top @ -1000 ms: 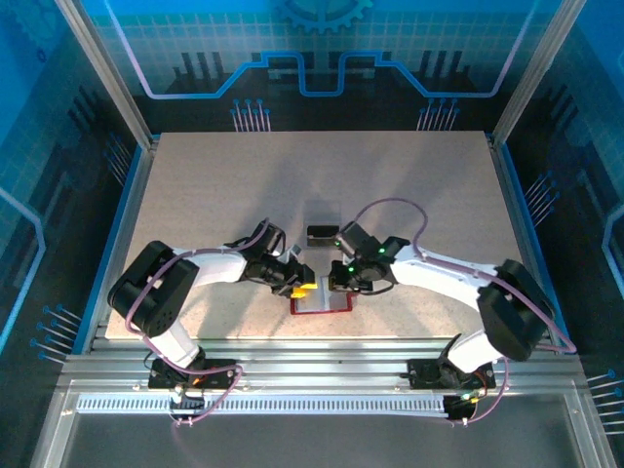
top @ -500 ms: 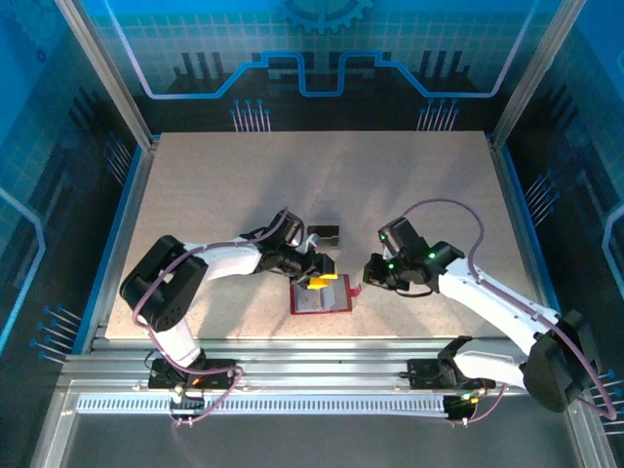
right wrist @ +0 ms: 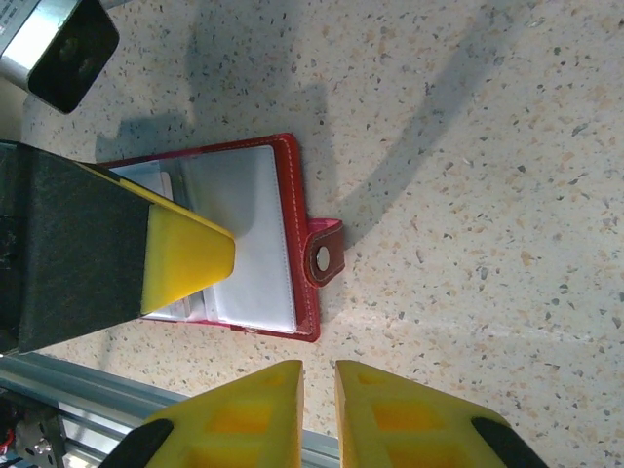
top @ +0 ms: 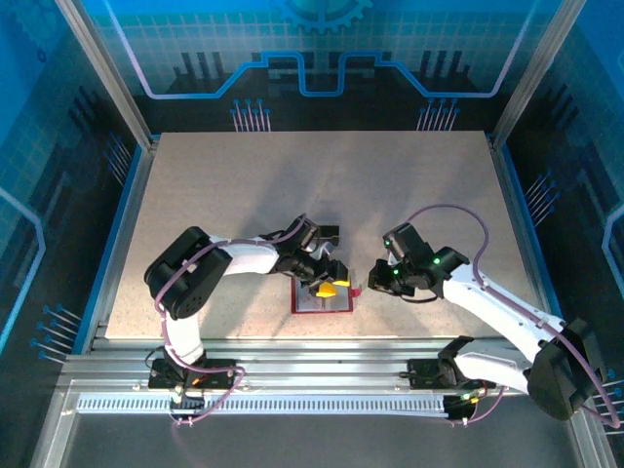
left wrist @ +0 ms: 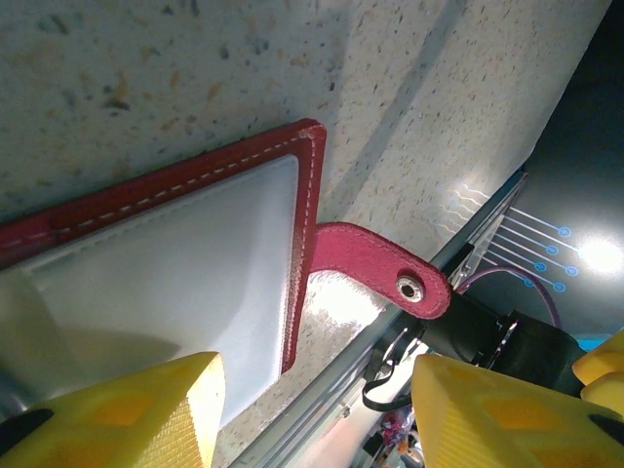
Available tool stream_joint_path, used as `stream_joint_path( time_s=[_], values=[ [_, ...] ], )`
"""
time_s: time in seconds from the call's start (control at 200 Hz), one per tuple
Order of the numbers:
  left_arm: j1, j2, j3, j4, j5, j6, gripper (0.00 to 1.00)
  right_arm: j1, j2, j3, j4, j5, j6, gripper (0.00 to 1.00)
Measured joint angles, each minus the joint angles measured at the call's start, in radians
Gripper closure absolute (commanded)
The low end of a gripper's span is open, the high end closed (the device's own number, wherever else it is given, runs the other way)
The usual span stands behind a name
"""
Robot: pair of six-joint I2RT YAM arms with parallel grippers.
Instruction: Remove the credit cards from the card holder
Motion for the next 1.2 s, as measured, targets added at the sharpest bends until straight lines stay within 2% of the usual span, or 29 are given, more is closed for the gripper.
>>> stream_joint_path(
  time_s=[0.38,0.745,0.865,1.051,1.196],
  values=[
    [-0.002,-0.017,0.003,-0.028,-0.015,0.008,0.46,-0.001,0.018,0.0,0.024,-0.035,0.0,0.84],
    [0.047,-0.178,-0.008,-0.137,-0.073,0.072,0.47,0.078,0.204,0.037,0.139,-0.101,0.008,0.84],
    [0.088,-0.225,-0.058,-0.156,-0.085,0.092,0.51,0.098,0.273,0.063,0.198,-0.129,0.016,0.84],
    [0.138,-0.249,-0.148,-0.179,-0.099,0.117,0.63,0.116,0.369,0.074,0.294,-0.181,0.039,0.84],
    [0.144,-0.249,-0.192,-0.182,-0.098,0.116,0.72,0.119,0.426,0.074,0.362,-0.216,0.059,0.84]
  ],
)
